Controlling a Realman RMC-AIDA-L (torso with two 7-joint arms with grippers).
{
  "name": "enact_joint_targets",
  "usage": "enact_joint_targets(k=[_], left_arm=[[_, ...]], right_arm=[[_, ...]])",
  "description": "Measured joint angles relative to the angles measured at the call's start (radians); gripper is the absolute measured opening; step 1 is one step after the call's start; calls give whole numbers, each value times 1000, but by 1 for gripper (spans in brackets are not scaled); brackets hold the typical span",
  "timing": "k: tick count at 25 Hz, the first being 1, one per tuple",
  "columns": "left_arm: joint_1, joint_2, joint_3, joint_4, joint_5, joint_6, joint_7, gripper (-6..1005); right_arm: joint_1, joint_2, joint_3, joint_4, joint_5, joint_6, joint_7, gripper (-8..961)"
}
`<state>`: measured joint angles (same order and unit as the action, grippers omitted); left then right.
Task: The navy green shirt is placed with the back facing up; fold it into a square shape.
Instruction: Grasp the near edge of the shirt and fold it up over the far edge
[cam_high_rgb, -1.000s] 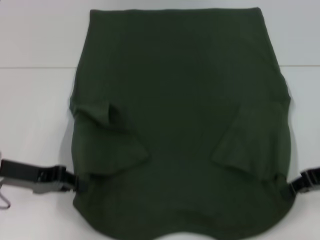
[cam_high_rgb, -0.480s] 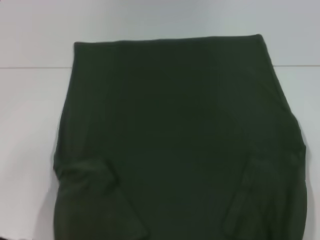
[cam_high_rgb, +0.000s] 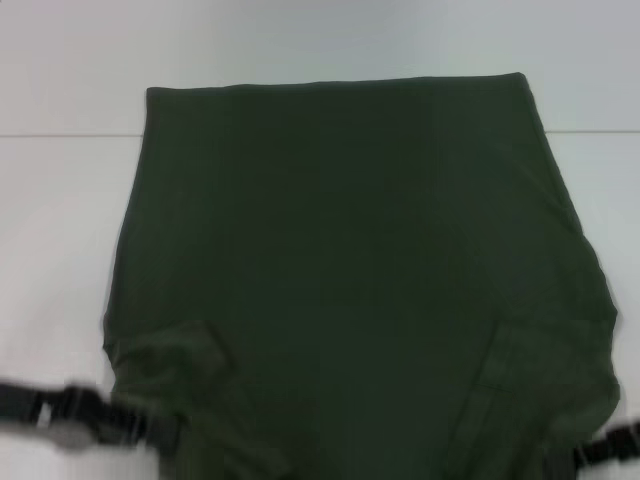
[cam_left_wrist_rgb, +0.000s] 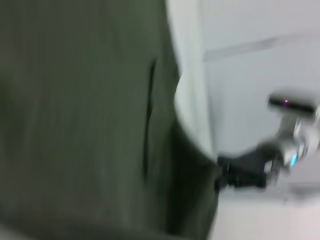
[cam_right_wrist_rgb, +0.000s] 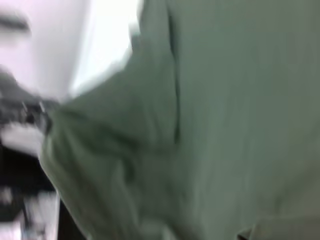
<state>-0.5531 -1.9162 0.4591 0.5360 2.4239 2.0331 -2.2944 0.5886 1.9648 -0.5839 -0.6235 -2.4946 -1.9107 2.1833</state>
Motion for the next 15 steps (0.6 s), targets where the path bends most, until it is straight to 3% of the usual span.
enact_joint_targets(k=[7,12,14,15], left_arm=[[-28,1,-228,-1,-95,-144,-11,44],[-20,-13,-266,-17,-233,-321,31,44],[-16,-19,-267,-27,-271,-362,50,45],[-12,-37,-268,-49,-336,-443,103,45]], right_arm=[[-9,-14,184,29,187,115,-5,46],[-9,-11,219,123,369,290,-85,45],[-7,3,220,157,438,372,-127,45],[-4,13,219,171,468,413,-149,45]])
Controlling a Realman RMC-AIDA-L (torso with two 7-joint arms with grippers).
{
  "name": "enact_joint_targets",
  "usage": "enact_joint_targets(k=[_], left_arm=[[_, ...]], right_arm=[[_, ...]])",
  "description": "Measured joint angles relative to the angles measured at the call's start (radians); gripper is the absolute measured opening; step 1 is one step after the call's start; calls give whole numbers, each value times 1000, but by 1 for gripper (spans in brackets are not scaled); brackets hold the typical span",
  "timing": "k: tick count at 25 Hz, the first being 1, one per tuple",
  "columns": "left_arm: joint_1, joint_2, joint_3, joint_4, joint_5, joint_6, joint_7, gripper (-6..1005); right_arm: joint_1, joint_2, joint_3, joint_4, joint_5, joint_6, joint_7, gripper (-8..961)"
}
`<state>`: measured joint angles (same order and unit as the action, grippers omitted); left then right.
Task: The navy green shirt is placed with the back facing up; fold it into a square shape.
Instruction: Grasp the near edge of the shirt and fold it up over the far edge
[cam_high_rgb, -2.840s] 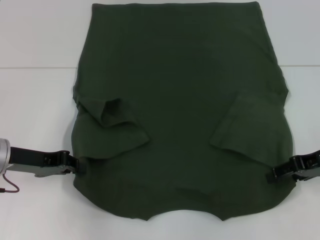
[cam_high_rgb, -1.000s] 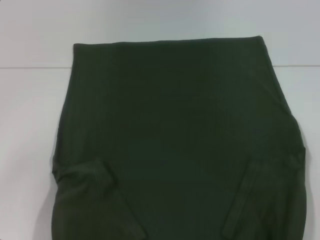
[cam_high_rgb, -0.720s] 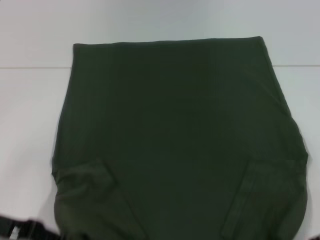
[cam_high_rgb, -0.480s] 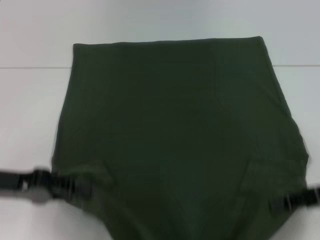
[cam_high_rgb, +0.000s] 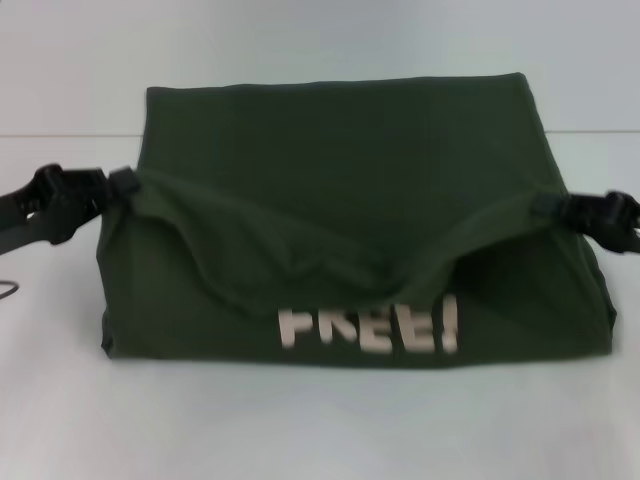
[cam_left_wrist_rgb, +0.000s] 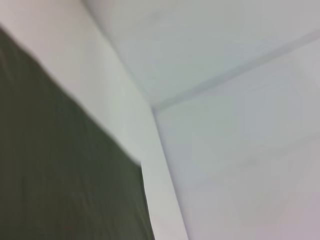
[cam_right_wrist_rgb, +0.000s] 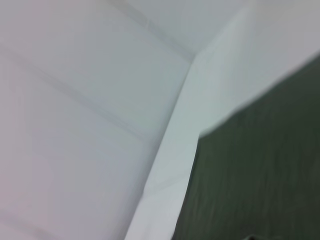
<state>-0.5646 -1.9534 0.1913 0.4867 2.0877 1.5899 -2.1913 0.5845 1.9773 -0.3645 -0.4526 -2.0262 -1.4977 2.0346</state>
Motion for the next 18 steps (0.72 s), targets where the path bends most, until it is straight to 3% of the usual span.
enact_joint_targets(k=[8,12,18], left_arm=[[-8,-56,1,-23,-115,-157,164,44],[-18,-83,2,-25,-134,-239,244,44],[-37,-112,5,-27,-151,-324,311,44]], right_arm=[[21,89,-2,16,194,205,-231,45],[30,106,-4,31,230,274,-331,47],[37,109,0,74,274,340,-450,50]])
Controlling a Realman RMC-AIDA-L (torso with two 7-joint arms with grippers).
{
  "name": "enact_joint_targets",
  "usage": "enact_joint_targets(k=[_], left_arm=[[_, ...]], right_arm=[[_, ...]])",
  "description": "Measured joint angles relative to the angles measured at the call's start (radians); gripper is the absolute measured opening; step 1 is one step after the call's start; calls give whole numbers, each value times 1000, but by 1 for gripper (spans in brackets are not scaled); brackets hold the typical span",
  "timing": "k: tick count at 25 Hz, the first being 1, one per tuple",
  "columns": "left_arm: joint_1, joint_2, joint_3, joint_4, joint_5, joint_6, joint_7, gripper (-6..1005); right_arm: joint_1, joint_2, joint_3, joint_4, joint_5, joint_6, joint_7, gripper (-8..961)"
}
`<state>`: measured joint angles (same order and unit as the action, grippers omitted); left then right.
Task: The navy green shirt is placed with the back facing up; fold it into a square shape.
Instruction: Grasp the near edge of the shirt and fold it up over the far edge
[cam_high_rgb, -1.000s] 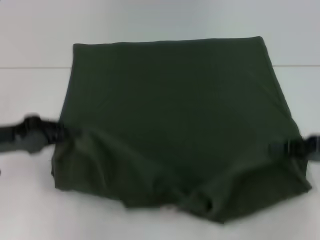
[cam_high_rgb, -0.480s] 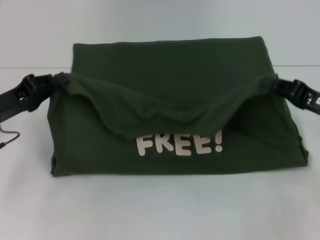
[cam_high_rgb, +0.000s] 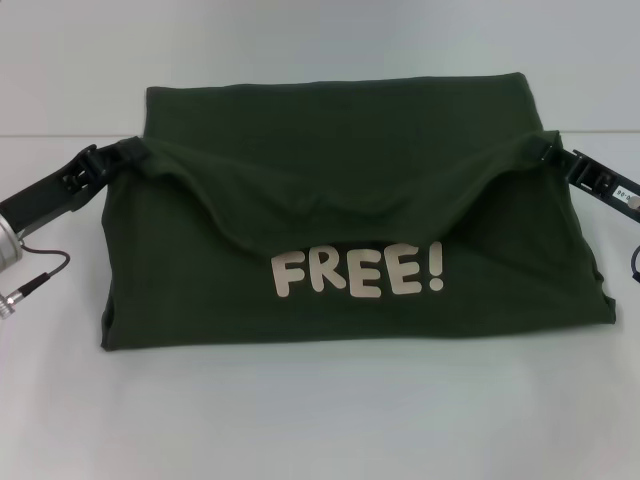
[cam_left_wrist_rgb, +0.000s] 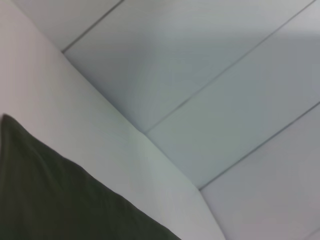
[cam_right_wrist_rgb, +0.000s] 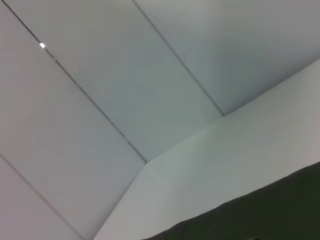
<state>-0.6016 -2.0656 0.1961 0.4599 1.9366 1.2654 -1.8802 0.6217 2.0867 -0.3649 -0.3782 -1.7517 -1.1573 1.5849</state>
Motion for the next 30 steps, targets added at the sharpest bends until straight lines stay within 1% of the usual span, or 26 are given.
enact_joint_targets(k=[4,11,14,17,20,23,25,28,30], left_arm=[[-11,-12,4,-1,-7,-47,7,45],[-27,-44,5,-1,-8,-122,22,45],[-30,-54,20,-4,-8,-166,18,46],[-37,-59,32,-22,-9,-210,17,48],[-43,-60,33,-37,-11,-228,20,75],[-46,-60,36,-38,-15,-231,16,102],[-44,-60,36,-38,-18,-232,11,198],[-34,-54,36,-38,-20,-230,-5,341],[-21,-42,39,-38,-16,-205,-33,408]], right_arm=[[-7,1,1,6,19,40,-23,52],[-14,1,-10,29,16,137,-35,56],[-10,1,-15,41,15,170,-60,58],[-6,1,-37,45,14,198,-76,59],[-5,1,-48,45,14,214,-77,61],[-6,1,-49,45,14,217,-77,196],[-10,1,-49,45,16,217,-72,286],[-21,-2,-43,45,17,210,-54,378],[-35,-6,-42,40,17,181,-35,438]])
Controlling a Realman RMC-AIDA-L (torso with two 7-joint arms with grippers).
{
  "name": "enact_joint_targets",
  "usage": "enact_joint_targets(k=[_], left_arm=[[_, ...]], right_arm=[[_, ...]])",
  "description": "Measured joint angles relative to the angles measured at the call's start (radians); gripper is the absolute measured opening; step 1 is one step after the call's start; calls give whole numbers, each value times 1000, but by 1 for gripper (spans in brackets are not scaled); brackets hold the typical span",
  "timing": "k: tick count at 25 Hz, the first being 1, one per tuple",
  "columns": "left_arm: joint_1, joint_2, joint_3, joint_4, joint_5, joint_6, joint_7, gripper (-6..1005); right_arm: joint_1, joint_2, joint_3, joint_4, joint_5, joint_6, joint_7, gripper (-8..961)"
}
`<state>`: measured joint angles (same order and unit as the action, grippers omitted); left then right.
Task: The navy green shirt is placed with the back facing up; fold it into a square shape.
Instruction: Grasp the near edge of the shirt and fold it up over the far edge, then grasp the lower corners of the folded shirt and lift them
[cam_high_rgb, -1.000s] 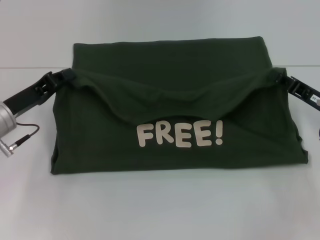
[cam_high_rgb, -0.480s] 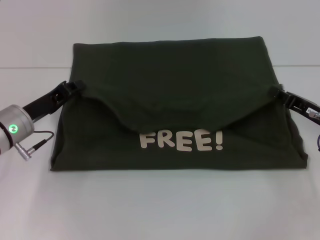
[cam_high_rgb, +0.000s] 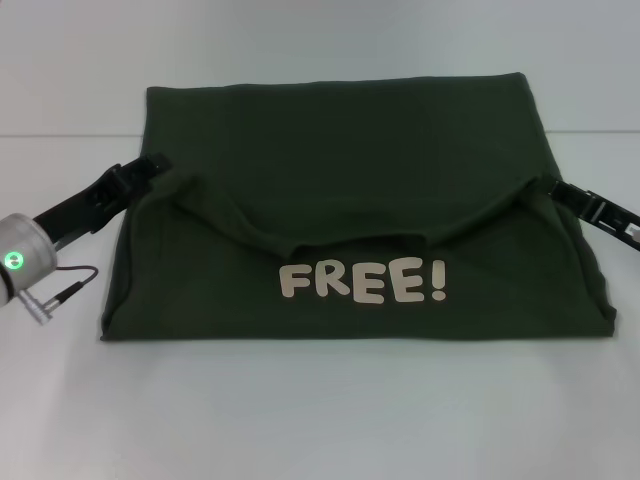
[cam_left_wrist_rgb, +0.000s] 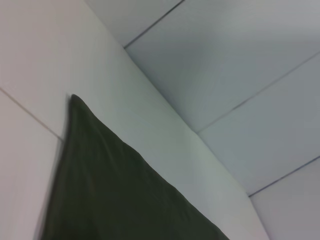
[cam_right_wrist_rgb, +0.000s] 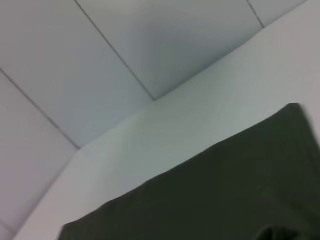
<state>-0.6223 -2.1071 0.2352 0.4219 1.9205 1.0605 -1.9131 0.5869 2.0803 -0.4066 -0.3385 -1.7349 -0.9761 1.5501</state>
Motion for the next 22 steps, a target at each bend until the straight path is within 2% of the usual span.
enact_joint_targets(k=[2,8,11,12,14,19,22], left_arm=[[14,21,18,0,12,45,-37,474],[88,145,242,8,45,259,-232,689],[105,177,286,54,110,348,-287,812],[110,180,286,79,143,371,-299,853],[114,181,287,126,200,394,-305,868],[109,175,290,157,243,397,-239,890],[104,173,293,157,252,381,-221,891]], right_arm=[[-21,-8,-7,-4,-5,-61,10,499],[-75,-48,-94,-8,-96,-347,-73,713],[-87,-51,-142,-9,-155,-452,-177,812],[-89,-49,-152,-9,-172,-468,-202,843],[-93,-42,-166,-10,-208,-498,-249,905],[-97,-24,-175,-10,-266,-536,-316,899],[-95,-21,-186,-10,-284,-543,-319,899]])
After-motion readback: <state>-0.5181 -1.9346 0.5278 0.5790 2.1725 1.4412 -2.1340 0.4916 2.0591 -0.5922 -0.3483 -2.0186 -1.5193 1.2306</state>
